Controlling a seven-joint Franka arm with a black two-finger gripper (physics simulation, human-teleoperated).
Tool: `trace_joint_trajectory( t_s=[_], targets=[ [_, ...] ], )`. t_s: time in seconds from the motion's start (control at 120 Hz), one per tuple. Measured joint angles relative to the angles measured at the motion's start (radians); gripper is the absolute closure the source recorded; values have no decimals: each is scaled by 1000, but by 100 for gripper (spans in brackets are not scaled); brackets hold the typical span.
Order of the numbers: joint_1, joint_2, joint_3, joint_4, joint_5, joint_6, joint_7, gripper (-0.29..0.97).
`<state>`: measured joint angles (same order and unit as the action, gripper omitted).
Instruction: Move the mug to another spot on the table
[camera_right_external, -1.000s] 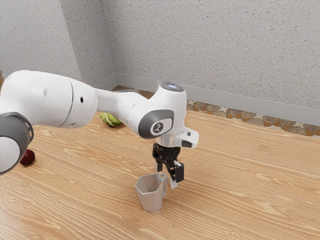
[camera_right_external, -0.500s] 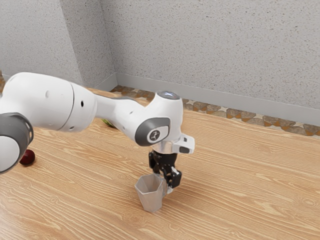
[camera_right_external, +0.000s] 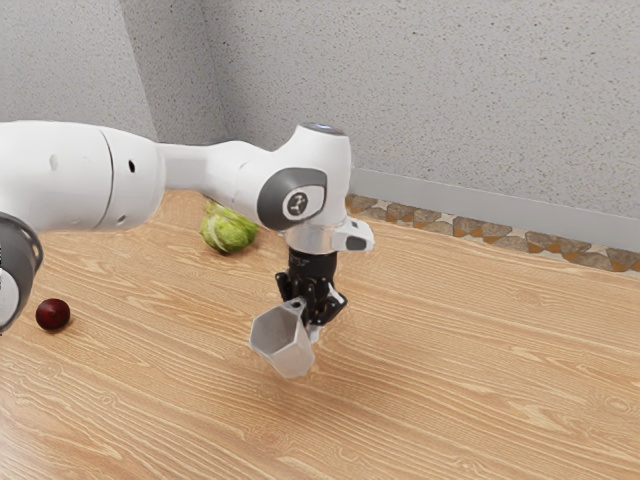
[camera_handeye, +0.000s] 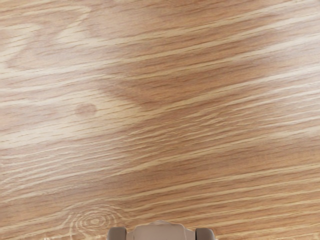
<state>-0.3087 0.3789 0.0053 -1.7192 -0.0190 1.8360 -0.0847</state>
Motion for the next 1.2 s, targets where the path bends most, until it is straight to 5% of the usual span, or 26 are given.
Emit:
trace_joint_trajectory(
  t_s=[0.4, 0.683, 1.2],
  targets=[
    [105, 155, 84, 200, -8, -260, -98, 75],
    [167, 291, 82, 280, -4, -299, -135, 76],
    [198, 354, 83, 283, -8, -306, -168, 67]
  ],
)
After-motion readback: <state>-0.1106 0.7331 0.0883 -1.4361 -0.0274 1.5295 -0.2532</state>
